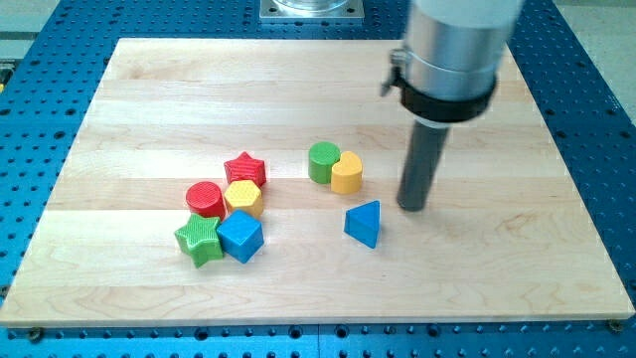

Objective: Place the heart and green circle in a vertical line

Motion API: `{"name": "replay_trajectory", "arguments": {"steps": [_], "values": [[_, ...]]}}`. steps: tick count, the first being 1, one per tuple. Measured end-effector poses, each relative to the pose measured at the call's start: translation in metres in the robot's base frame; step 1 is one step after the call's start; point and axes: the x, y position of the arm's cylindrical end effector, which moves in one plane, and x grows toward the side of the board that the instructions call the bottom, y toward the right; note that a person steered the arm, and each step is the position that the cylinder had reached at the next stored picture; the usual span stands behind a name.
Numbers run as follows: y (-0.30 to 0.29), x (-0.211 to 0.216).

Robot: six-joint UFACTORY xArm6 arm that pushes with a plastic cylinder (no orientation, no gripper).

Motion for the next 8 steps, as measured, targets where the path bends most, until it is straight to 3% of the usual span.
{"name": "replay_trajectory", "arguments": {"steps": [2,3,4,6,7,8], "values": [[-0.081,-0.047],[-0.092,-0.09],[-0.078,-0.087],[-0.092,-0.018],[-0.111,-0.021],[-0.112,-0.054]]}}
